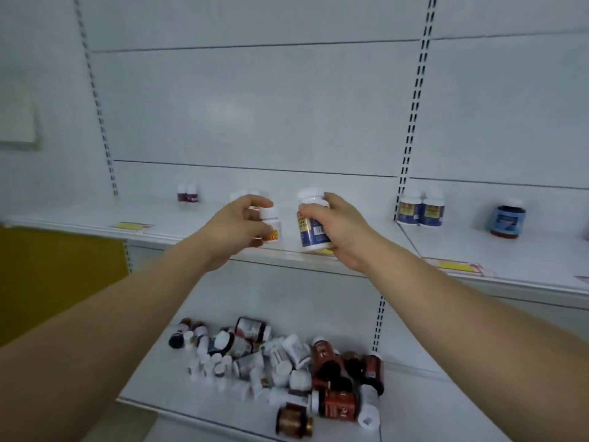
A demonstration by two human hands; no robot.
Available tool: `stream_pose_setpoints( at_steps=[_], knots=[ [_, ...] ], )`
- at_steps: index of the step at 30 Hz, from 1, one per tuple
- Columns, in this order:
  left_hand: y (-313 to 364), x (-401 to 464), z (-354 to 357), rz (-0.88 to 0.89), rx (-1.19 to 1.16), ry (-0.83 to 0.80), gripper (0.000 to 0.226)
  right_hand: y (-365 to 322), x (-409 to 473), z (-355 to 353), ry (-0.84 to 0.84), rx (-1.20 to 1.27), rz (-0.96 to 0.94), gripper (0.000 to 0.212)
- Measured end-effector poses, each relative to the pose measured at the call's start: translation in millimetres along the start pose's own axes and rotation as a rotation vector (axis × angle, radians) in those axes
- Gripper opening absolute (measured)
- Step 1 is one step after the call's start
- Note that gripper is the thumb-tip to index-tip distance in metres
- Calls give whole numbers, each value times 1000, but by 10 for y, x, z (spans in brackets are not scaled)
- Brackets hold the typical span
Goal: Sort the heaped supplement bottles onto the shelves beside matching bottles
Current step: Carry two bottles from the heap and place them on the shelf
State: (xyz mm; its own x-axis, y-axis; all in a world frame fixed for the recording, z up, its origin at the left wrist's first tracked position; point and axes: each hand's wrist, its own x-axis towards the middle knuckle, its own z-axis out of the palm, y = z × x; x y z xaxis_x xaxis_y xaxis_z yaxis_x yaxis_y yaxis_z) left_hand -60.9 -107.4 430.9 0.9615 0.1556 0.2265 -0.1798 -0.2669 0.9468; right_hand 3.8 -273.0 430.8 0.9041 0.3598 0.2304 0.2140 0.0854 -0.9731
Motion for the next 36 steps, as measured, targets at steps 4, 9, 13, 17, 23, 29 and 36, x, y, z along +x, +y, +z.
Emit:
stream_pose_setpoints(
  at_steps=[4,9,13,17,23,29,36],
  knots=[
    [-165,278,-645,-4,211,95,39,130,453,449,18,-86,-33,29],
    [-407,897,-1102,78,493,-13,54,301,965,780,128,-206,-26,38],
    [-635,1365,-1177,136,698,-155,54,413,1195,846,214,-263,40,43],
    [-845,1758,-1216,179,791,-176,51,460,1384,830,208,-340,49,44],
    [-987,2278,-1173,311,1007,-100,52,496,1738,768,124,-537,54,62],
    [-1084,2624,-1104,303,1019,-93,48,543,1993,691,87,-656,48,65],
    [-1095,2681,-1063,292,1003,-77,53,565,2056,673,115,-668,73,65]
  ],
)
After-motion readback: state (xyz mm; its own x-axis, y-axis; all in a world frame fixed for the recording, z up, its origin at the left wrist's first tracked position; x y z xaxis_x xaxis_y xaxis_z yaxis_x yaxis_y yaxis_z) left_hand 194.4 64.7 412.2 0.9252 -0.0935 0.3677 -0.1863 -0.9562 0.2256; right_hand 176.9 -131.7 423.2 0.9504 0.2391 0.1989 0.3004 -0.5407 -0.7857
